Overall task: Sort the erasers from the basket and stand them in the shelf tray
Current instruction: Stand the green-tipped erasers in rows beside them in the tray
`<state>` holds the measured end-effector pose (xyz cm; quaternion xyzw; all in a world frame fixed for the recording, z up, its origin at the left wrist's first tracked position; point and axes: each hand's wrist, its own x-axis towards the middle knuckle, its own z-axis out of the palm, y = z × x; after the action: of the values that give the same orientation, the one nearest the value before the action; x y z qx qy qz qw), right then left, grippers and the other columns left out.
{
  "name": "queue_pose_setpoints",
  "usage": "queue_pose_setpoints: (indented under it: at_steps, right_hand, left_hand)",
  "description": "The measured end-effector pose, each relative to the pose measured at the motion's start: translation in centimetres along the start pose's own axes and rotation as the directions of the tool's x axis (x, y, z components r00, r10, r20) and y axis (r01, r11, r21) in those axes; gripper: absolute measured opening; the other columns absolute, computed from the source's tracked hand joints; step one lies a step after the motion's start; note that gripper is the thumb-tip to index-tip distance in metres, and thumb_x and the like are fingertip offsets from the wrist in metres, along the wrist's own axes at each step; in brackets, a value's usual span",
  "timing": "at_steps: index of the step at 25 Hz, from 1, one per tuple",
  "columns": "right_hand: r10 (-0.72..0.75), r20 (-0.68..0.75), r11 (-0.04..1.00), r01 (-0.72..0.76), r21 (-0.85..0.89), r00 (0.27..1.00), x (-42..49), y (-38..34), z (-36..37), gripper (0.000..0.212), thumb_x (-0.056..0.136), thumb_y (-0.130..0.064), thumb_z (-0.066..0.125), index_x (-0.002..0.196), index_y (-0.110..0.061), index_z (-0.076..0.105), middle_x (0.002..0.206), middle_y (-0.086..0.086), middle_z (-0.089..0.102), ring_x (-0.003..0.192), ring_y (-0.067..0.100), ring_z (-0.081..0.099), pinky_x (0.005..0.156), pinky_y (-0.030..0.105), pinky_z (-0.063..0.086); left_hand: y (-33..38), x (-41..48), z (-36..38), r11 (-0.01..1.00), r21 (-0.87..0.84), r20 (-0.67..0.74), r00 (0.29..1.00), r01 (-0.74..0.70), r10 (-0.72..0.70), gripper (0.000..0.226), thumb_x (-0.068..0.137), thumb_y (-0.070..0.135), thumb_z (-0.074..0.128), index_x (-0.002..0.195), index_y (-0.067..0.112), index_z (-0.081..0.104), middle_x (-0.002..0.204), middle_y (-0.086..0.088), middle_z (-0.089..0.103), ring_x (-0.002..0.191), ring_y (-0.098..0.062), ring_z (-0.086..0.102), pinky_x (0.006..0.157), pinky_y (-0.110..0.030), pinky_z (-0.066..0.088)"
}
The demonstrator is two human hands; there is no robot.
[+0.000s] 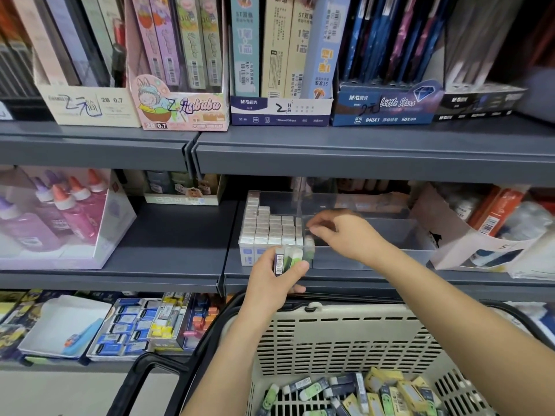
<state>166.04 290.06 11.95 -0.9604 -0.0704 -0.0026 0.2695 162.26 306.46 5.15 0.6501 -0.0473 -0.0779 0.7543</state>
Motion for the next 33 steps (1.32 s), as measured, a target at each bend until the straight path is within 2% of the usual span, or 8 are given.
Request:
queue_pose_setpoints:
  at_steps: [3, 6, 12, 16, 20, 26, 30, 33]
  right_hand:
    - [-0.092, -0.018, 0.982, 0.094, 0.166, 0.996, -1.8, -1.2, 0.1, 0.013, 0.085, -0.032, 0.063, 0.093, -0.025, 0.071, 0.079, -0.020, 0.064, 0.074, -0.005, 0.057, 0.066, 0.006, 0.040]
    - [-0.109, 0.024, 0.981, 0.104, 0.163, 0.994, -3.0, -1.8, 0.8, 0.011, 0.084, -0.023, 0.066, 0.094, -0.022, 0.071, 0.077, -0.016, 0.063, 0.071, -0.003, 0.057, 0.067, 0.004, 0.041]
    - [0.052, 0.007, 0.914, -0.051, 0.403, 0.999, -2.3, -0.9, -2.4, 0.005, 0.082, -0.020, 0.068, 0.080, -0.024, 0.065, 0.066, -0.007, 0.071, 0.068, 0.007, 0.065, 0.071, 0.024, 0.050]
    - [0.145, -0.200, 0.976, -0.107, 0.188, 0.969, 0.6, 0.0, -2.8, 0.004, 0.083, -0.024, 0.066, 0.081, -0.025, 0.062, 0.082, -0.008, 0.067, 0.084, 0.014, 0.064, 0.079, 0.023, 0.048]
    - [0.128, -0.019, 0.991, -0.127, 0.039, 0.992, 2.0, 0.5, -0.6, 0.003, 0.087, -0.026, 0.061, 0.086, -0.028, 0.060, 0.095, -0.006, 0.070, 0.086, 0.014, 0.063, 0.077, 0.024, 0.047]
    - [0.132, 0.124, 0.990, -0.136, 0.028, 0.984, 2.4, 1.4, 0.8, 0.015, 0.094, -0.020, 0.051, 0.104, -0.022, 0.062, 0.106, 0.000, 0.068, 0.095, 0.019, 0.065, 0.092, 0.037, 0.050]
    - [0.036, -0.043, 0.999, -0.035, 0.018, 0.998, 0.8, 0.5, -0.1, 0.019, 0.093, -0.024, 0.053, 0.107, -0.024, 0.065, 0.103, -0.005, 0.067, 0.094, 0.013, 0.061, 0.083, 0.025, 0.047]
    - [-0.089, 0.026, 0.984, 0.084, 0.159, 0.996, -1.3, -1.2, 0.2, 0.017, 0.087, -0.030, 0.062, 0.100, -0.024, 0.070, 0.089, -0.009, 0.069, 0.080, 0.004, 0.060, 0.075, 0.016, 0.044]
  left_hand:
    - [0.1, 0.1, 0.1, 1.000, -0.008, 0.000, 1.000, 0.002, -0.002, 0.020, 0.081, 0.011, 0.070, 0.093, 0.023, 0.059, 0.081, 0.003, 0.065, 0.071, -0.006, 0.067, 0.058, -0.022, 0.054]
    - [0.2, 0.0, 0.2, 1.000, -0.007, 0.014, 1.000, 0.003, -0.002, 0.021, 0.082, 0.011, 0.069, 0.096, 0.023, 0.058, 0.084, 0.000, 0.065, 0.073, -0.006, 0.068, 0.058, -0.022, 0.054]
    - [0.0, 0.0, 0.2, 1.000, 0.009, -0.050, 0.999, 0.010, -0.010, 0.012, 0.092, 0.025, 0.055, 0.103, 0.021, 0.059, 0.088, 0.005, 0.068, 0.070, -0.003, 0.066, 0.060, -0.024, 0.054]
    - [0.1, 0.1, 0.0, 0.998, 0.063, -0.079, 0.997, 0.027, -0.022, 0.009, 0.093, 0.018, 0.055, 0.101, 0.020, 0.059, 0.076, 0.012, 0.071, 0.065, -0.001, 0.067, 0.077, -0.034, 0.057]
    - [0.1, 0.1, -0.1, 0.997, 0.066, -0.089, 0.996, 0.027, -0.021, 0.015, 0.090, 0.018, 0.060, 0.101, 0.008, 0.059, 0.084, 0.007, 0.072, 0.076, -0.001, 0.069, 0.077, -0.031, 0.057]
    - [0.2, 0.2, 0.1, 0.998, 0.049, -0.106, 0.994, 0.026, -0.020, 0.002, 0.089, 0.013, 0.061, 0.087, 0.013, 0.060, 0.082, -0.004, 0.069, 0.072, -0.001, 0.067, 0.061, -0.016, 0.053]
    - [0.2, 0.2, 0.1, 0.999, 0.035, -0.093, 0.995, 0.035, -0.031, 0.003, 0.089, 0.012, 0.061, 0.088, 0.014, 0.060, 0.081, -0.003, 0.069, 0.073, -0.003, 0.068, 0.061, -0.016, 0.053]
    - [0.3, 0.3, 0.2, 0.999, 0.011, -0.071, 0.997, 0.032, -0.031, 0.007, 0.089, 0.010, 0.061, 0.089, 0.017, 0.061, 0.081, -0.001, 0.068, 0.074, -0.004, 0.068, 0.061, -0.017, 0.053]
